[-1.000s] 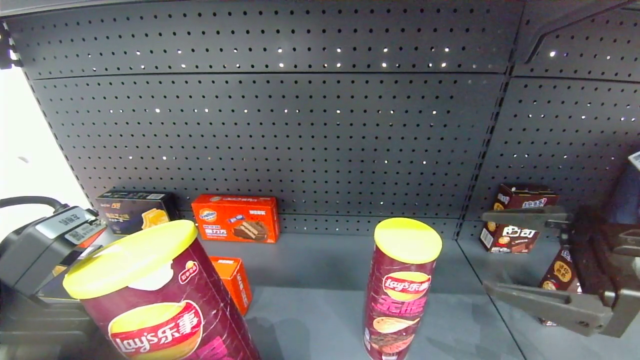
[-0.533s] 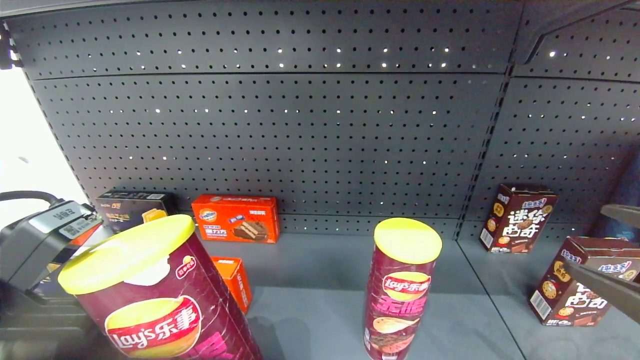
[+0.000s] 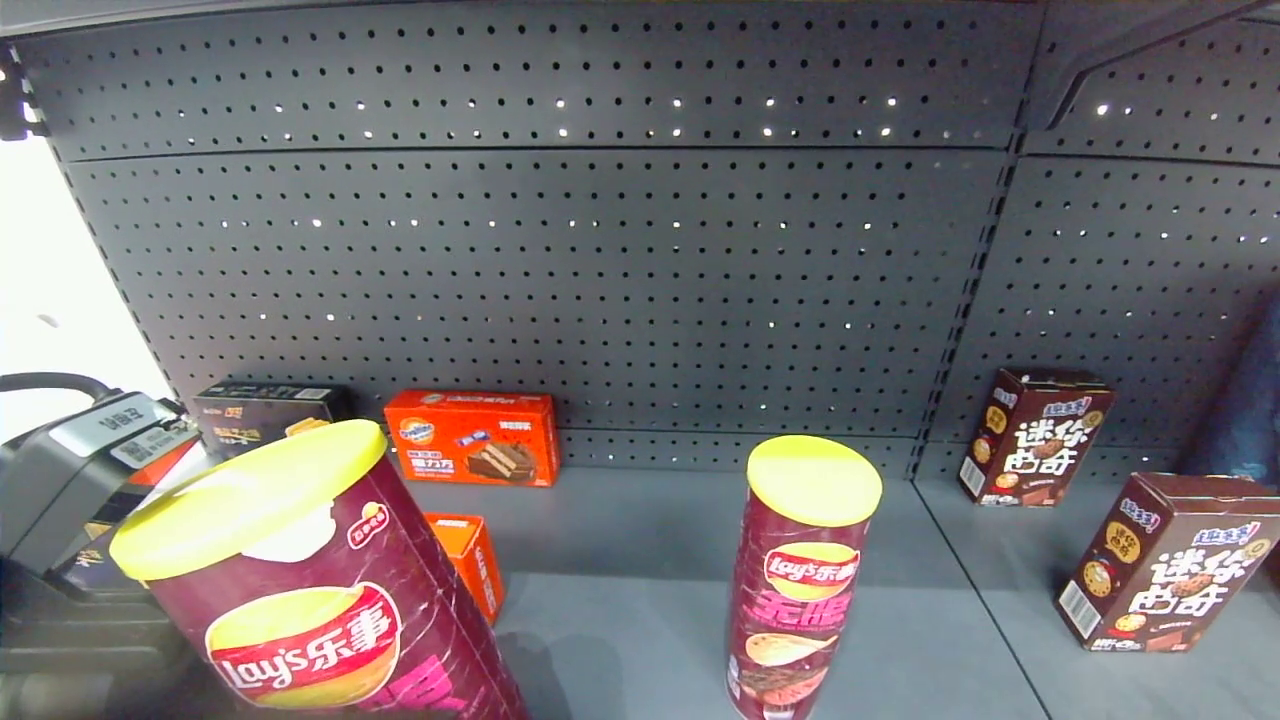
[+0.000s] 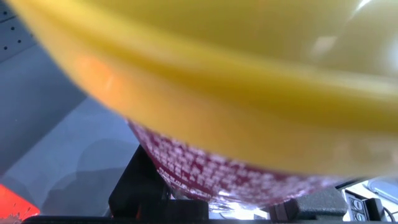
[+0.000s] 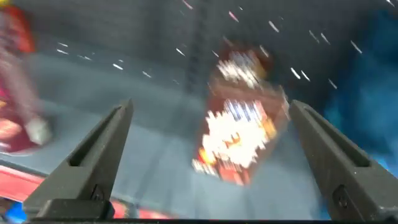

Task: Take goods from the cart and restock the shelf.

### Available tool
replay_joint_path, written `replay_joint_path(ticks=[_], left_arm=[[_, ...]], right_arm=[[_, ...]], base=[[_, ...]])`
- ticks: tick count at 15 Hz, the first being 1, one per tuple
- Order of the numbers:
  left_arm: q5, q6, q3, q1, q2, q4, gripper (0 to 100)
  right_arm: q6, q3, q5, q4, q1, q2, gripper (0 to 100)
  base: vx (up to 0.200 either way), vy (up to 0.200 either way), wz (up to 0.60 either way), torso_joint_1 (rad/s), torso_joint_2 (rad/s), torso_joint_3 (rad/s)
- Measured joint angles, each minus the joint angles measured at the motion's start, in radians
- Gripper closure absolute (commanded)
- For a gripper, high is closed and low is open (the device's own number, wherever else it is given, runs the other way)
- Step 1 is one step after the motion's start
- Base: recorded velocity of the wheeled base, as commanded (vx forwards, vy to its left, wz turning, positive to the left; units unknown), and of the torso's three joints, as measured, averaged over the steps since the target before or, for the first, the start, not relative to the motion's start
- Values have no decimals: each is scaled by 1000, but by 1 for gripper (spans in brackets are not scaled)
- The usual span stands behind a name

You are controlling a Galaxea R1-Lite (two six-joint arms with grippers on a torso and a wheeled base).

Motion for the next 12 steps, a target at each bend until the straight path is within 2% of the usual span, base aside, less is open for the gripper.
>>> replay_joint_path(ticks=[3, 6, 8, 12], left_arm=[[0, 0, -4, -1, 1, 0, 100], [0, 0, -13, -2, 5, -1, 100], [0, 0, -17, -4, 9, -1, 100], [8, 6, -26, -3, 18, -4, 100]], right_arm=[[9, 73, 0, 123, -116, -151, 0], [43, 109, 0, 306, -178, -323, 0], [73, 145, 4, 325, -202, -395, 0], [74, 187, 103, 271, -210, -440, 0]], base=[[0, 0, 0, 0, 0, 0], [0, 0, 0, 0, 0, 0], [0, 0, 0, 0, 0, 0], [0, 0, 0, 0, 0, 0]])
